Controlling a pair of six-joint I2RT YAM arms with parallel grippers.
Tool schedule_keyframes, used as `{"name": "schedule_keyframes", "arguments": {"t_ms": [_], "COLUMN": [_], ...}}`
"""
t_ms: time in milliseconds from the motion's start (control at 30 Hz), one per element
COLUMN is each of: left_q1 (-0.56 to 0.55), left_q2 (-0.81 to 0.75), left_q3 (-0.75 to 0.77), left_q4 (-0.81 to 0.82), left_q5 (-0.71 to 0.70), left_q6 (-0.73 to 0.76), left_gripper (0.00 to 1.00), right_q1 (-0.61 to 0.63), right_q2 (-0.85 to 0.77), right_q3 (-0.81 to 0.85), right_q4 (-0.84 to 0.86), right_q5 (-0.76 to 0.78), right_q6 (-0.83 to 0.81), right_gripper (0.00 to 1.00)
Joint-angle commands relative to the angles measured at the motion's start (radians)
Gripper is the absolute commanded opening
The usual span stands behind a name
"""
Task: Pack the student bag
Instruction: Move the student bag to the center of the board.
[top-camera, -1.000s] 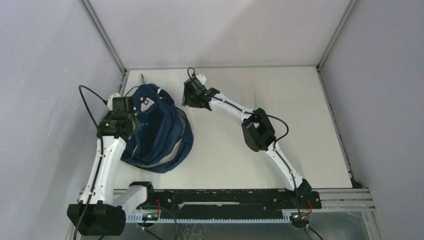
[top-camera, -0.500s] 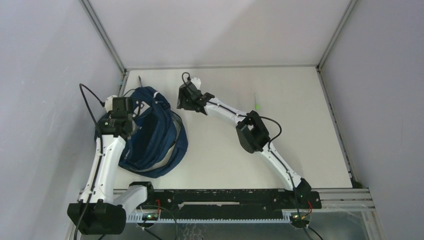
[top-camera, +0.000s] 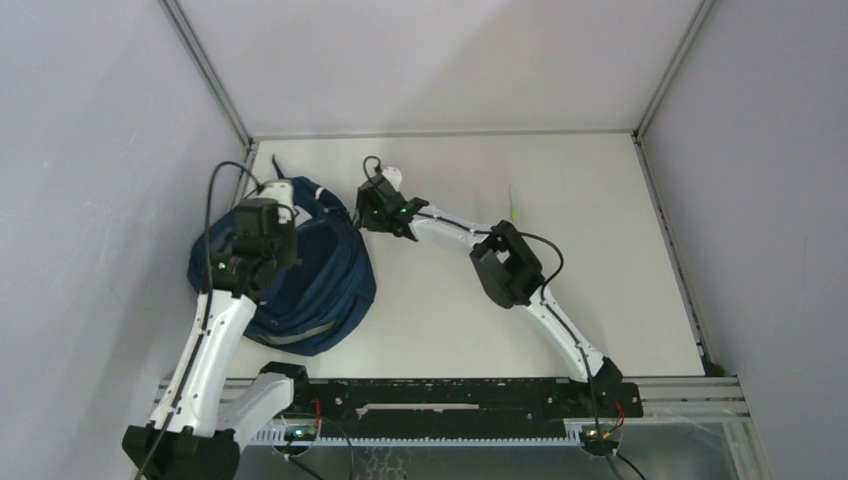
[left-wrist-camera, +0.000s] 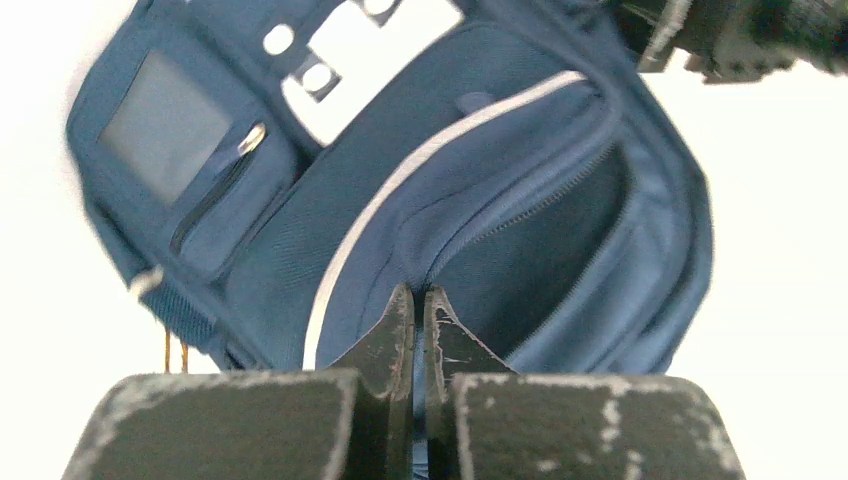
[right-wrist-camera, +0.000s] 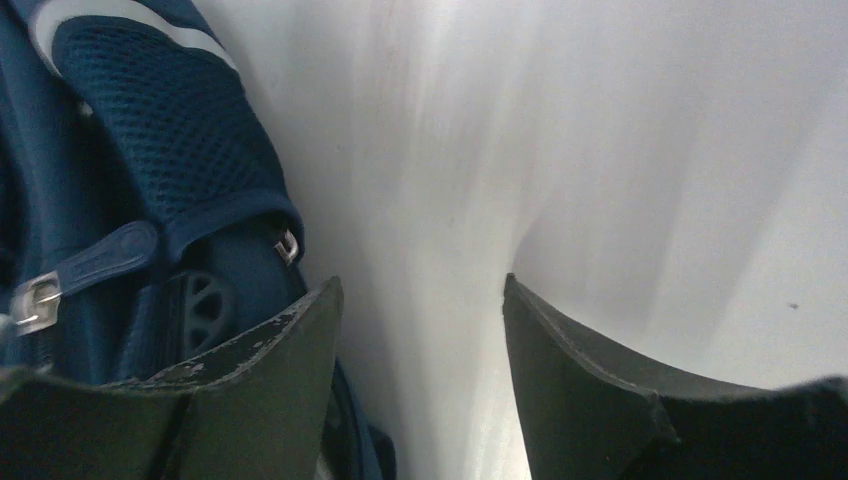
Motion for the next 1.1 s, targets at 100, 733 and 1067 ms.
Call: {"name": "schedule_keyframes", "arguments": {"t_ms": [100,733,1067], "left_q1": [-0.155,-0.392,-0.552], "left_q2": [-0.007,-0.017,0.122], "left_q3": [0.001,-0.038,-0.020], "left_q4": [0.177,0.042,0.093], "left_q5": [0.136,0.559,0.549], "left_q6": [0.281,0.327,0.294], "left_gripper": [0.00,0.00,0.00], "right_q1": [-0.132,-0.207,-0.274], "right_q2": [-0.345,-0.382,-0.417], "right_q3": [-0.479,-0.570,-0.643], "right_q4": [0.281,0.279,0.284], "right_q5": [-0.115,-0.242,-0.261], "right_q6": [0.115,0.098,0.075], "right_gripper": [0.68,0.68,0.68]}}
